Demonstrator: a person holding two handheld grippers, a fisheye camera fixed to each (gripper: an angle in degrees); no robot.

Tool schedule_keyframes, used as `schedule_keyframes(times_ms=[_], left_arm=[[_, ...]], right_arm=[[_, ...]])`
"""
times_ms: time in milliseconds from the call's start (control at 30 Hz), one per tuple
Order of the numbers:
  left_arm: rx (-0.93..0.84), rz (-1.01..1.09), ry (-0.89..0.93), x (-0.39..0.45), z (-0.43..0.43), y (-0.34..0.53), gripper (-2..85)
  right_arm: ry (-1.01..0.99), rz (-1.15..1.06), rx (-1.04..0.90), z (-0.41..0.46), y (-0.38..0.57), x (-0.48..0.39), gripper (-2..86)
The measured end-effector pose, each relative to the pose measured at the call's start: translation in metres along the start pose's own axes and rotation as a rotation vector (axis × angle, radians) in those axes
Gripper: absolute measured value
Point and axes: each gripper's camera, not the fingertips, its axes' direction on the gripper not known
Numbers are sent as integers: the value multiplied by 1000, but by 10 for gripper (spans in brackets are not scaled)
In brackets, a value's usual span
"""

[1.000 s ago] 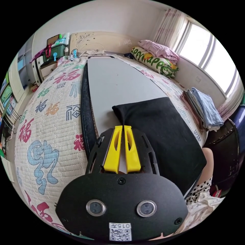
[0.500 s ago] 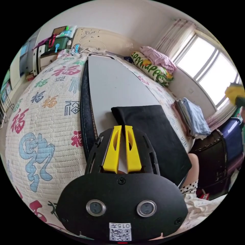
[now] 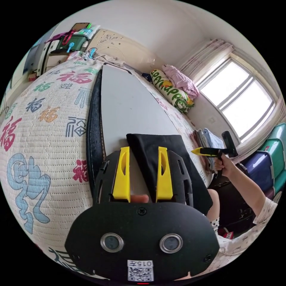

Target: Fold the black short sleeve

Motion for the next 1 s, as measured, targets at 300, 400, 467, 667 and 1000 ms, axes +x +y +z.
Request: schedule_keyframes(times_ms=[300,400,467,667,1000], left_arm=[[-39,-38,42,-25,22,-7,163],[-32,-48,52,-31,21,-8,163],[-39,-46,33,-32,20,-9,160],[-77,53,-97,-13,15,-11,176],[-18,-76,24,-64,-20,6,155]], right_arm=[[-15,-18,54,-53,-56,-16,143],[-81,-5,48,-71,-71,-25,135],[-151,-9,12,-82,-81,-35,128],[-103,-93,-33,-116,-90,-79,95],[-154,-97,-24,-157,-84,-153,62]])
